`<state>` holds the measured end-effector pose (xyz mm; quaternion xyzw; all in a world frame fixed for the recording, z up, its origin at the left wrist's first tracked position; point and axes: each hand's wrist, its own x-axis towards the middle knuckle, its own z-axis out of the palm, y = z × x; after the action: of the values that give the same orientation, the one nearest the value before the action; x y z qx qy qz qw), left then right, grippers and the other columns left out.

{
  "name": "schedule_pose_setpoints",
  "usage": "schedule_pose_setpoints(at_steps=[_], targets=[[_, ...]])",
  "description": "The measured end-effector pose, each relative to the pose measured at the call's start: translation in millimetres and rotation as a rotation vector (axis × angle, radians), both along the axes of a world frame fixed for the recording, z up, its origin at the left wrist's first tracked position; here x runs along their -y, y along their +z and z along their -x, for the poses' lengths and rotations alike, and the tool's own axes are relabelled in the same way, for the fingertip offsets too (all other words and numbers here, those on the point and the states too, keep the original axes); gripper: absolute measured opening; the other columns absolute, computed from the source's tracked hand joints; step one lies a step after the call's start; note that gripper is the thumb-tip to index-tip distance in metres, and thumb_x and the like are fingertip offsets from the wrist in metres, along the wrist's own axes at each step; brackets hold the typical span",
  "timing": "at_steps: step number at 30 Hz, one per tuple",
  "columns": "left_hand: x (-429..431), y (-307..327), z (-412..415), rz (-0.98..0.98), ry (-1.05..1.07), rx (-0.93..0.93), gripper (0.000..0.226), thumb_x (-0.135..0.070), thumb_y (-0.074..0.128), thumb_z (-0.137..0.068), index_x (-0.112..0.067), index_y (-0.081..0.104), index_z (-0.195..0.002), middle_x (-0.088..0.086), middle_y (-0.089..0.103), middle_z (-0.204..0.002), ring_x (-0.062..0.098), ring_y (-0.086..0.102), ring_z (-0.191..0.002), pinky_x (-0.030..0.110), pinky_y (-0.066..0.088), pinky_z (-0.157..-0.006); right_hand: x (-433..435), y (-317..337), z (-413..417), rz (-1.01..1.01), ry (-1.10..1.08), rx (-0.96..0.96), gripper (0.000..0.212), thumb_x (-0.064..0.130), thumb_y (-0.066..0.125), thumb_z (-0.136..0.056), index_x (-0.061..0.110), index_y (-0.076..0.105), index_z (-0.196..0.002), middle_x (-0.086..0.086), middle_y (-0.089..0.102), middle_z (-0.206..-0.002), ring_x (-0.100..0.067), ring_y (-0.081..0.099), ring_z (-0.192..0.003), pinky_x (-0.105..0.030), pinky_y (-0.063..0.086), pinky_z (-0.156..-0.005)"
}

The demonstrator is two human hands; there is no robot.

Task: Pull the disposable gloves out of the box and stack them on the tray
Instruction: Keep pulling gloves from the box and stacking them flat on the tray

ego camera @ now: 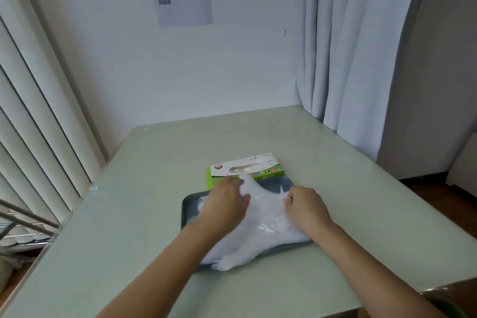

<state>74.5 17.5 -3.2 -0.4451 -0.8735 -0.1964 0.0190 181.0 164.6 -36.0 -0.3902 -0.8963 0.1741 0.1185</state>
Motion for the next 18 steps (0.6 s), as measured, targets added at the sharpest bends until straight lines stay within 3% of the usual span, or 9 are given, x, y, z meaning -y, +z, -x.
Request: schedule_pose_setpoints(at_steps=[3,7,11,13,16,18], targets=[[-8,-12,-23,0.132,-0.195,0.004,0.056,-0.033,0.036,-0.103,-0.009,0.021,-0.152,0.004,0.017,-0.160,0.019,0.010,-0.148,0.024,0.004,-0.115,2,-2,1,-0.036,-0.012,0.006,0.029,0.021,0.040,-0.097,0.017,0.035,-0.069,-0.011,0.062,-0.108,-0.031,0.058,-0.096,-0.026,0.033,-0.066],[-12,-34,-30,0.391,-0.243,0.073,0.065,-0.041,0.027,-0.104,-0.012,-0.001,-0.154,0.003,-0.007,-0.162,0.018,-0.009,-0.149,0.037,-0.005,-0.119,2,-2,2,-0.043,0.025,0.031,0.016,0.025,0.042,-0.100,0.015,0.050,-0.089,-0.010,0.062,-0.112,-0.029,0.059,-0.101,-0.026,0.035,-0.068],[-11,-45,-29,0.446,-0.198,0.140,0.066,-0.047,0.024,-0.102,-0.019,-0.006,-0.154,-0.005,-0.013,-0.161,0.018,-0.015,-0.148,0.052,-0.009,-0.117,-1,2,-1,0.000,0.031,-0.018,0.017,0.024,0.043,-0.099,0.014,0.050,-0.088,-0.011,0.063,-0.107,-0.027,0.055,-0.088,-0.028,0.038,-0.068],[-12,-46,-29,0.444,-0.197,0.140,0.066,-0.047,0.023,-0.102,-0.021,-0.007,-0.154,-0.006,-0.014,-0.161,0.019,-0.016,-0.147,0.054,-0.010,-0.116,3,7,-4,-0.046,0.014,-0.083,0.014,0.022,0.044,-0.099,0.011,0.052,-0.098,-0.011,0.059,-0.110,-0.029,0.056,-0.093,-0.030,0.039,-0.071],[-11,-49,-29,0.422,-0.194,0.142,0.066,-0.048,0.023,-0.102,-0.021,-0.008,-0.154,-0.006,-0.014,-0.161,0.018,-0.017,-0.147,0.054,-0.012,-0.116,17,11,-7,-0.259,0.066,-0.354,0.018,0.015,0.051,-0.096,0.006,0.053,-0.111,-0.011,0.053,-0.112,-0.029,0.057,-0.097,-0.033,0.043,-0.076],[-10,-51,-28,0.406,-0.200,0.138,0.067,-0.049,0.022,-0.102,-0.022,-0.010,-0.154,-0.007,-0.015,-0.161,0.019,-0.017,-0.147,0.054,-0.012,-0.115,28,12,-5,-0.253,0.215,-0.478,0.017,0.009,0.052,-0.094,0.005,0.059,-0.109,-0.010,0.060,-0.108,-0.029,0.061,-0.095,-0.034,0.046,-0.078]])
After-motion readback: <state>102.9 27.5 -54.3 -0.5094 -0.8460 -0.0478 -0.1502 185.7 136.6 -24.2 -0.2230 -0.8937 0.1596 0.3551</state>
